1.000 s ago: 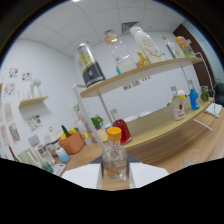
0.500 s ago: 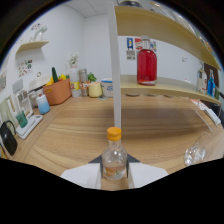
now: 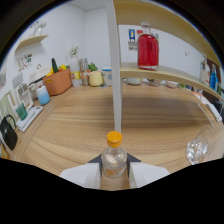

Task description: Make me a cup of Mount Fuji.

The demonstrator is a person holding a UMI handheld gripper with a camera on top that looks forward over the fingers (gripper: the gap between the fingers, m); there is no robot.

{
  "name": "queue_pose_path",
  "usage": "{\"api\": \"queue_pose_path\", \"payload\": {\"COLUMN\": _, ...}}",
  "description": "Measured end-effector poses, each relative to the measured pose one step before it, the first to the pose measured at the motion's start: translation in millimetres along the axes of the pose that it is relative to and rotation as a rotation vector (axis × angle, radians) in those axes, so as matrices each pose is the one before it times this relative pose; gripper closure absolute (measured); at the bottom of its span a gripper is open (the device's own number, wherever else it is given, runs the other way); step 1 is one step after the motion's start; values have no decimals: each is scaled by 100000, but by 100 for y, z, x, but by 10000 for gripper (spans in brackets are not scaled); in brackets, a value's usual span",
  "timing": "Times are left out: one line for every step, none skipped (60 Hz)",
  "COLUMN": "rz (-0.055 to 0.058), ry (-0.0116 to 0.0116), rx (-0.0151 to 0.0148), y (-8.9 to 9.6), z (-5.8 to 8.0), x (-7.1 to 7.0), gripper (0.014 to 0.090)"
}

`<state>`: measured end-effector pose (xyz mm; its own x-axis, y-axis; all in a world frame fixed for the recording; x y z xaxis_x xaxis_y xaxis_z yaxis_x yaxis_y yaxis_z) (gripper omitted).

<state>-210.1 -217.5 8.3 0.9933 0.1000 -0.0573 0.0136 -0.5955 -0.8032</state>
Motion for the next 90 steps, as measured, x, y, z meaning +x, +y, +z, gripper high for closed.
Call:
{"api": "queue_pose_path", "payload": {"rz": -406, "ry": -286, "rx": -1, "y": 30, "z": -134, "x": 66, "gripper": 635}}
{"api": "queue_pose_path", "payload": {"rz": -350, "ry": -237, "rx": -52, "y": 48, "z": -93, "x": 6, "gripper": 610}}
{"api": "queue_pose_path", "payload": {"rz": -262, "ry": -310, "rx": -149, "y": 47, "z": -114, "x": -20, "gripper": 588}}
{"api": "queue_pose_path", "payload": {"rz": -160, "ry": -372, "rx": -101, "y": 30, "z": -114, "x": -25, "gripper": 564}}
{"api": "queue_pose_path", "payload": {"rz": -74, "ry": -432, "rx": -65, "y": 14, "z": -132, "x": -39, "gripper": 540}}
{"api": "queue_pose_path", "payload": {"rz": -89, "ry": -584, "rx": -27, "y": -4, "z": -137, "x": -48, "gripper": 521}}
{"api": "queue_pose_path", "payload": {"rz": -57, "ry": -731, "rx": -67, "y": -12, "z": -163, "x": -72, "gripper": 498}}
{"api": "queue_pose_path", "payload": {"rz": -91, "ry": -728, "rx": -62, "y": -4, "z": -230, "x": -98, "gripper": 457}}
{"api": "queue_pose_path", "payload": {"rz": 16, "ry": -871, "rx": 95, "y": -148, "z": -243, "x": -102, "gripper": 352}}
{"api": "queue_pose_path", "payload": {"rz": 131, "ry": -1116, "rx": 492, "y": -206, "z": -259, "x": -130, "gripper": 336}}
{"api": "queue_pose_path", "payload": {"rz": 126, "ry": -1253, "rx": 925, "y": -279, "z": -311, "x": -133, "gripper": 284}}
{"api": "queue_pose_path", "payload": {"rz": 118, "ry": -1097, "rx": 1164, "y": -337, "z": -332, "x": -82, "gripper": 245}}
{"api": "queue_pose_path", "payload": {"rz": 65, "ry": -962, "rx": 1278, "y": -379, "z": -400, "x": -43, "gripper": 215}}
{"api": "queue_pose_path", "payload": {"rz": -7, "ry": -925, "rx": 1432, "y": -423, "z": -453, "x": -32, "gripper": 202}}
{"api": "queue_pose_path", "payload": {"rz": -153, "ry": -886, "rx": 1641, "y": -469, "z": -490, "x": 6, "gripper": 192}}
{"api": "queue_pose_path", "payload": {"rz": -359, "ry": -304, "rx": 1549, "y": -520, "z": -592, "x": -86, "gripper": 190}}
{"api": "queue_pose_path", "payload": {"rz": -533, "ry": -689, "rx": 1620, "y": -566, "z": -547, "x": 192, "gripper": 189}}
{"api": "queue_pose_path", "payload": {"rz": -600, "ry": -340, "rx": 1440, "y": -496, "z": -484, "x": 119, "gripper": 187}}
{"api": "queue_pose_path", "payload": {"rz": -786, "ry": -162, "rx": 1643, "y": -513, "z": -541, "x": 197, "gripper": 186}}
{"api": "queue_pose_path", "payload": {"rz": -816, "ry": -83, "rx": 1623, "y": -510, "z": -532, "x": 229, "gripper": 187}}
{"api": "queue_pose_path", "payload": {"rz": -731, "ry": -31, "rx": 1591, "y": -522, "z": -536, "x": 254, "gripper": 184}}
{"api": "queue_pose_path", "payload": {"rz": -682, "ry": 49, "rx": 1546, "y": -536, "z": -528, "x": 267, "gripper": 187}}
{"api": "queue_pose_path", "payload": {"rz": -729, "ry": 27, "rx": 1493, "y": -547, "z": -678, "x": 425, "gripper": 187}}
{"api": "queue_pose_path", "payload": {"rz": -675, "ry": 202, "rx": 1367, "y": -458, "z": -493, "x": 360, "gripper": 186}}
{"api": "queue_pose_path", "payload": {"rz": -608, "ry": 285, "rx": 1282, "y": -435, "z": -514, "x": 438, "gripper": 187}}
{"api": "queue_pose_path", "payload": {"rz": -237, "ry": 351, "rx": 968, "y": -399, "z": -507, "x": 423, "gripper": 182}}
{"api": "queue_pose_path", "payload": {"rz": -371, "ry": 424, "rx": 1239, "y": -399, "z": -528, "x": 535, "gripper": 182}}
{"api": "queue_pose_path", "payload": {"rz": -313, "ry": 473, "rx": 1249, "y": -368, "z": -503, "x": 576, "gripper": 224}}
{"api": "queue_pose_path", "payload": {"rz": -322, "ry": 662, "rx": 1158, "y": -330, "z": -489, "x": 620, "gripper": 183}}
{"api": "queue_pose_path", "payload": {"rz": -338, "ry": 871, "rx": 1050, "y": -259, "z": -454, "x": 725, "gripper": 183}}
{"api": "queue_pose_path", "payload": {"rz": -291, "ry": 1090, "rx": 818, "y": -177, "z": -429, "x": 772, "gripper": 182}}
{"api": "queue_pose_path", "payload": {"rz": -194, "ry": 1143, "rx": 686, "y": -112, "z": -396, "x": 808, "gripper": 181}}
{"api": "queue_pose_path", "payload": {"rz": -187, "ry": 931, "rx": 757, "y": -24, "z": -375, "x": 878, "gripper": 182}}
{"api": "queue_pose_path", "payload": {"rz": -155, "ry": 1182, "rx": 274, "y": -5, "z": -334, "x": 789, "gripper": 180}}
{"api": "queue_pose_path", "payload": {"rz": -183, "ry": 967, "rx": 156, "y": 74, "z": -319, "x": 917, "gripper": 182}}
{"api": "queue_pose_path", "payload": {"rz": -8, "ry": 1126, "rx": -179, "y": 167, "z": -262, "x": 875, "gripper": 184}}
{"api": "queue_pose_path", "payload": {"rz": 173, "ry": 1179, "rx": -446, "y": 235, "z": -221, "x": 862, "gripper": 184}}
{"api": "queue_pose_path", "payload": {"rz": 215, "ry": 1177, "rx": -719, "y": 328, "z": -188, "x": 886, "gripper": 184}}
{"api": "queue_pose_path", "payload": {"rz": 204, "ry": 1060, "rx": -992, "y": 378, "z": -153, "x": 868, "gripper": 185}}
{"api": "queue_pose_path", "payload": {"rz": 190, "ry": 1024, "rx": -1050, "y": 412, "z": -118, "x": 894, "gripper": 184}}
{"api": "queue_pose_path", "payload": {"rz": 193, "ry": 1033, "rx": -1040, "y": 403, "z": -122, "x": 879, "gripper": 184}}
{"api": "queue_pose_path", "payload": {"rz": 261, "ry": 904, "rx": -914, "y": 370, "z": -105, "x": 849, "gripper": 184}}
{"api": "queue_pose_path", "payload": {"rz": 393, "ry": 689, "rx": -402, "y": 494, "z": -33, "x": 812, "gripper": 184}}
{"api": "queue_pose_path", "payload": {"rz": 174, "ry": 630, "rx": -801, "y": 194, "z": -95, "x": 839, "gripper": 187}}
{"api": "queue_pose_path", "payload": {"rz": 152, "ry": 796, "rx": -553, "y": 186, "z": -124, "x": 738, "gripper": 185}}
{"api": "queue_pose_path", "payload": {"rz": 65, "ry": 793, "rx": -462, "y": 145, "z": -97, "x": 771, "gripper": 185}}
{"api": "queue_pose_path", "payload": {"rz": -64, "ry": 905, "rx": -376, "y": 106, "z": -87, "x": 764, "gripper": 185}}
{"api": "queue_pose_path", "payload": {"rz": -120, "ry": 896, "rx": -371, "y": 68, "z": -69, "x": 769, "gripper": 186}}
{"api": "queue_pose_path", "payload": {"rz": -100, "ry": 901, "rx": -349, "y": -5, "z": -62, "x": 749, "gripper": 187}}
{"api": "queue_pose_path", "payload": {"rz": 33, "ry": 753, "rx": -257, "y": -70, "z": -7, "x": 683, "gripper": 186}}
{"api": "queue_pose_path", "payload": {"rz": 104, "ry": 691, "rx": -60, "y": -212, "z": -54, "x": 664, "gripper": 184}}
{"api": "queue_pose_path", "payload": {"rz": 309, "ry": 513, "rx": 303, "y": -292, "z": -51, "x": 639, "gripper": 186}}
{"api": "queue_pose_path", "payload": {"rz": 498, "ry": 500, "rx": 410, "y": -399, "z": -17, "x": 566, "gripper": 184}}
{"api": "queue_pose_path", "payload": {"rz": 615, "ry": 343, "rx": 634, "y": -508, "z": -17, "x": 549, "gripper": 183}}
{"api": "queue_pose_path", "payload": {"rz": 689, "ry": 378, "rx": 907, "y": -583, "z": 9, "x": 544, "gripper": 185}}
{"api": "queue_pose_path", "payload": {"rz": 665, "ry": 402, "rx": 1021, "y": -659, "z": 51, "x": 510, "gripper": 184}}
{"api": "queue_pose_path", "payload": {"rz": 596, "ry": 256, "rx": 1080, "y": -709, "z": 108, "x": 461, "gripper": 188}}
{"api": "queue_pose_path", "payload": {"rz": 506, "ry": 140, "rx": 986, "y": -683, "z": 172, "x": 421, "gripper": 188}}
{"api": "queue_pose_path", "payload": {"rz": 307, "ry": 346, "rx": 766, "y": -699, "z": 161, "x": 441, "gripper": 186}}
{"api": "queue_pose_path", "payload": {"rz": 289, "ry": 273, "rx": 1333, "y": -736, "z": 328, "x": 421, "gripper": 186}}
{"api": "queue_pose_path", "payload": {"rz": 303, "ry": 260, "rx": 1340, "y": -796, "z": 250, "x": 419, "gripper": 186}}
{"api": "queue_pose_path", "payload": {"rz": 376, "ry": 115, "rx": 1406, "y": -781, "z": 310, "x": 354, "gripper": 187}}
{"api": "queue_pose_path", "payload": {"rz": 406, "ry": -33, "rx": 1381, "y": -770, "z": 344, "x": 305, "gripper": 189}}
{"api": "queue_pose_path", "payload": {"rz": 472, "ry": -80, "rx": 1286, "y": -746, "z": 390, "x": 327, "gripper": 189}}
{"api": "queue_pose_path", "payload": {"rz": 448, "ry": 3, "rx": 1139, "y": -707, "z": 430, "x": 304, "gripper": 191}}
{"api": "queue_pose_path", "payload": {"rz": 489, "ry": 92, "rx": 970, "y": -663, "z": 422, "x": 324, "gripper": 192}}
{"api": "queue_pose_path", "payload": {"rz": 603, "ry": -2, "rx": 732, "y": -650, "z": 520, "x": 276, "gripper": 192}}
{"api": "queue_pose_path", "payload": {"rz": 444, "ry": -106, "rx": 944, "y": -570, "z": 436, "x": 273, "gripper": 190}}
{"api": "queue_pose_path", "payload": {"rz": 249, "ry": -137, "rx": 729, "y": -563, "z": 401, "x": 171, "gripper": 191}}
{"api": "queue_pose_path", "payload": {"rz": 217, "ry": -177, "rx": 736, "y": -433, "z": 529, "x": 211, "gripper": 192}}
{"api": "queue_pose_path", "payload": {"rz": 113, "ry": -51, "rx": 644, "y": -393, "z": 564, "x": 230, "gripper": 192}}
{"api": "queue_pose_path", "payload": {"rz": 11, "ry": 11, "rx": 503, "y": -330, "z": 573, "x": 228, "gripper": 192}}
{"api": "queue_pose_path", "payload": {"rz": -92, "ry": -97, "rx": 375, "y": -252, "z": 571, "x": 201, "gripper": 195}}
{"api": "queue_pose_path", "payload": {"rz": -202, "ry": -139, "rx": 223, "y": -191, "z": 577, "x": 171, "gripper": 198}}
{"api": "queue_pose_path", "payload": {"rz": -169, "ry": -253, "rx": 341, "y": -124, "z": 641, "x": 161, "gripper": 204}}
{"api": "queue_pose_path", "payload": {"rz": -357, "ry": -181, "rx": 64, "y": -130, "z": 558, "x": 132, "gripper": 216}}
{"api": "queue_pose_path", "payload": {"rz": -194, "ry": -241, "rx": 10, "y": -135, "z": 553, "x": 111, "gripper": 229}}
{"api": "queue_pose_path", "payload": {"rz": -224, "ry": -400, "rx": -46, "y": -51, "z": 536, "x": 107, "gripper": 245}}
{"api": "queue_pose_path", "payload": {"rz": -261, "ry": -411, "rx": -117, "y": 0, "z": 514, "x": 105, "gripper": 261}}
{"api": "queue_pose_path", "payload": {"rz": -335, "ry": -320, "rx": -177, "y": 19, "z": 516, "x": 79, "gripper": 277}}
{"api": "queue_pose_path", "payload": {"rz": -328, "ry": -342, "rx": -278, "y": 62, "z": 522, "x": 44, "gripper": 290}}
{"api": "queue_pose_path", "payload": {"rz": -296, "ry": -294, "rx": -145, "y": 134, "z": 557, "x": -1, "gripper": 303}}
{"api": "queue_pose_path", "payload": {"rz": -360, "ry": -376, "rx": -714, "y": 187, "z": 490, "x": 30, "gripper": 322}}
{"api": "queue_pose_path", "payload": {"rz": -349, "ry": -392, "rx": -940, "y": 242, "z": 486, "x": 21, "gripper": 339}}
{"api": "queue_pose_path", "payload": {"rz": -213, "ry": -380, "rx": -945, "y": 289, "z": 509, "x": -23, "gripper": 358}}
{"api": "queue_pose_path", "payload": {"rz": -285, "ry": -471, "rx": -991, "y": 228, "z": 406, "x": -19, "gripper": 376}}
{"api": "queue_pose_path", "payload": {"rz": -214, "ry": -449, "rx": -915, "y": 204, "z": 401, "x": 8, "gripper": 396}}
{"api": "queue_pose_path", "payload": {"rz": -230, "ry": -318, "rx": -896, "y": 223, "z": 356, "x": 17, "gripper": 423}}
{"api": "queue_pose_path", "payload": {"rz": -237, "ry": -268, "rx": -831, "y": 211, "z": 324, "x": 24, "gripper": 455}}
{"api": "queue_pose_path", "payload": {"rz": -177, "ry": -117, "rx": -761, "y": 209, "z": 285, "x": 38, "gripper": 486}}
